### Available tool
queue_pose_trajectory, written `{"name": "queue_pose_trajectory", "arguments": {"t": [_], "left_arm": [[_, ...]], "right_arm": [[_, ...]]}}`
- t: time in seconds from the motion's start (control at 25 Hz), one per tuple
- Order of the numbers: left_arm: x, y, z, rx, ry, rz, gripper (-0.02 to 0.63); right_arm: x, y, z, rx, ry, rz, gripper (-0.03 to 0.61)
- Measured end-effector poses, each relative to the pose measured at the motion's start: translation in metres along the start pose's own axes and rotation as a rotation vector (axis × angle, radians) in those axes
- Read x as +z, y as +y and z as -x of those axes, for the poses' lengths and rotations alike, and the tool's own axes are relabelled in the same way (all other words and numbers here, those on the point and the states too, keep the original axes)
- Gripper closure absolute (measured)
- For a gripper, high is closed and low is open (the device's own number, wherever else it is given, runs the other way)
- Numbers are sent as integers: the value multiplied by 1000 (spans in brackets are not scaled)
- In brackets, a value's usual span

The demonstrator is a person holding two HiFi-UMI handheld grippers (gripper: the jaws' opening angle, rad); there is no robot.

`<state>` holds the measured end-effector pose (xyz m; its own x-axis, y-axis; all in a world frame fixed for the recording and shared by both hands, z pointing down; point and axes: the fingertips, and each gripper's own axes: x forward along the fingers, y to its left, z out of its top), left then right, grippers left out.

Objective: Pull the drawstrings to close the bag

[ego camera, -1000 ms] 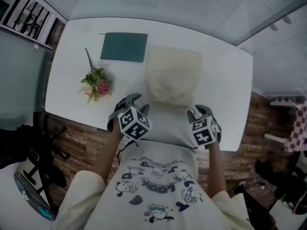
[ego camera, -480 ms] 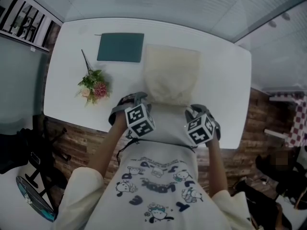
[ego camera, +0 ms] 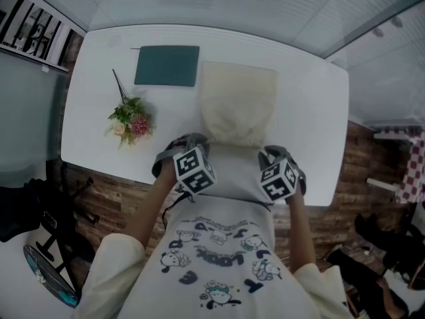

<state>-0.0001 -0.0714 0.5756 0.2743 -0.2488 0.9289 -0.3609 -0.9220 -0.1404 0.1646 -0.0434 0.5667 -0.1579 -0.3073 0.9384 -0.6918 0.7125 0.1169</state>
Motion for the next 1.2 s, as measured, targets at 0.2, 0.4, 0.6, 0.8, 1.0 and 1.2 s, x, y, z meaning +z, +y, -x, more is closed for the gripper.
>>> {"name": "queue_pose_trajectory", "arguments": {"t": [0.2, 0.4, 0.6, 0.8, 1.0, 1.2], "left_arm": [[1, -2, 1, -4, -1, 12, 549], [-2, -3, 1, -18, 1, 75, 555], [-2, 1, 4, -34, -46, 295, 561], [-4, 7, 8, 6, -130, 652, 565], [-10, 9, 12, 53, -194, 944, 567], [-19, 24, 18, 51, -284, 1176, 568]], "right_arm": [[1, -2, -1, -7, 0, 0, 524], [0, -5, -6, -18, 15, -10, 547], [2, -9, -4, -25, -18, -174, 556], [6, -18, 2, -123, -79, -338, 557], [6, -25, 10, -199, -159, -560, 557], [7, -32, 17, -279, -212, -637, 557]]}}
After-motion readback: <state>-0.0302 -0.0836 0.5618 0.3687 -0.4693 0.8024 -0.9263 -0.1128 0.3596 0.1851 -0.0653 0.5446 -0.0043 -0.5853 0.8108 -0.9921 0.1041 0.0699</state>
